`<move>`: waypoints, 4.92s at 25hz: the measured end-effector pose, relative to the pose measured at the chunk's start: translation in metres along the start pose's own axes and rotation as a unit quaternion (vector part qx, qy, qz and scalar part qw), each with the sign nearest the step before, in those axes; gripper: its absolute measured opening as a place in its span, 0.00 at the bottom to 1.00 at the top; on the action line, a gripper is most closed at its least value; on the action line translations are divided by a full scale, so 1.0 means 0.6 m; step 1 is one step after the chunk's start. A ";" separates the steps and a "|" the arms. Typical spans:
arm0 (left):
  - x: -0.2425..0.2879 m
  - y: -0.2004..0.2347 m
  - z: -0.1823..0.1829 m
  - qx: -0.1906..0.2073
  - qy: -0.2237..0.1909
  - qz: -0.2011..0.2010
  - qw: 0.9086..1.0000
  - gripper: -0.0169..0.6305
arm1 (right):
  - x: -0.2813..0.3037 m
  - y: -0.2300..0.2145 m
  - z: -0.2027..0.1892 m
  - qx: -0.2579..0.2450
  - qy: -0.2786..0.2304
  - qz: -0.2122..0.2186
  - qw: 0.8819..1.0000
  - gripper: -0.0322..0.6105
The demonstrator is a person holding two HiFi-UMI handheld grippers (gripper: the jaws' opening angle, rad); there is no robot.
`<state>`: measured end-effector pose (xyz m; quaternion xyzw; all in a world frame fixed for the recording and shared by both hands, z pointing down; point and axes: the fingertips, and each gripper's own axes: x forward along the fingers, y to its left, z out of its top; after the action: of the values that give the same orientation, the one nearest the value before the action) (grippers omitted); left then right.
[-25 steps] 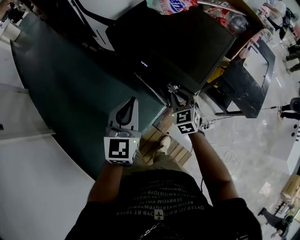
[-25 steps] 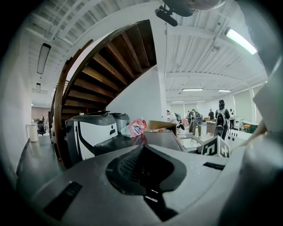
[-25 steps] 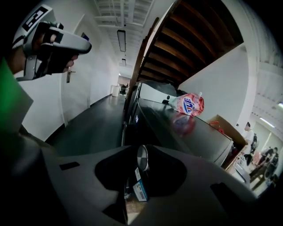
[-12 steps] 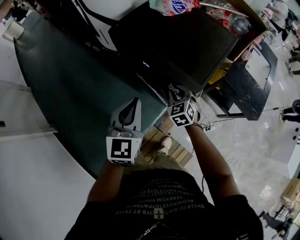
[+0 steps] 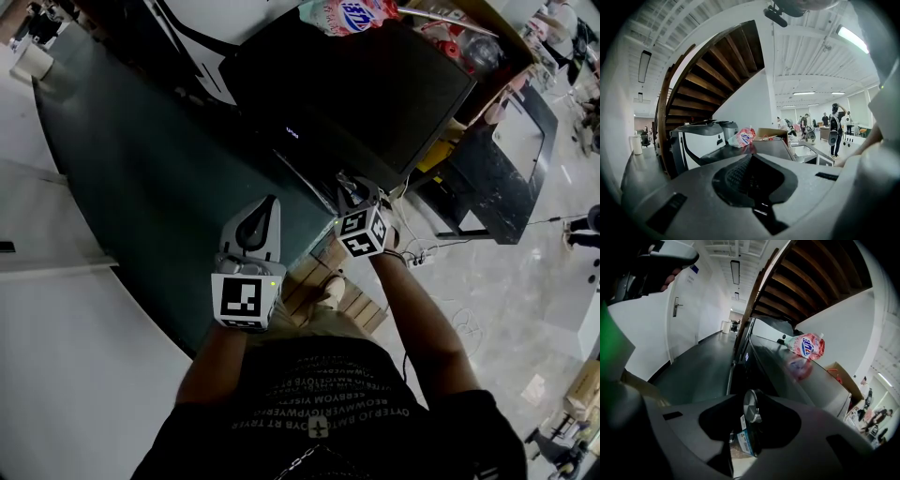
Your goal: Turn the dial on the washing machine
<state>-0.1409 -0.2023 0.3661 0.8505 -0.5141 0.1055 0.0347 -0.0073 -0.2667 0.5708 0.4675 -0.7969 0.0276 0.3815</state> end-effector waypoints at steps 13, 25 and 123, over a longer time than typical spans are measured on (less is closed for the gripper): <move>-0.016 -0.012 0.005 0.005 0.003 0.009 1.000 0.03 | -0.012 -0.002 0.013 -0.004 -0.021 0.009 1.000 0.26; -0.024 -0.004 0.013 -0.004 -0.004 0.023 1.000 0.03 | 0.004 0.006 0.018 0.001 -0.012 0.030 0.999 0.25; -0.028 -0.019 0.024 0.000 -0.007 0.031 0.999 0.03 | 0.006 0.014 0.031 -0.034 0.002 0.038 0.999 0.30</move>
<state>-0.1360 -0.1849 0.3490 0.8349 -0.5406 0.1002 0.0276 -0.0254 -0.2717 0.5625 0.4235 -0.8141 0.0161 0.3970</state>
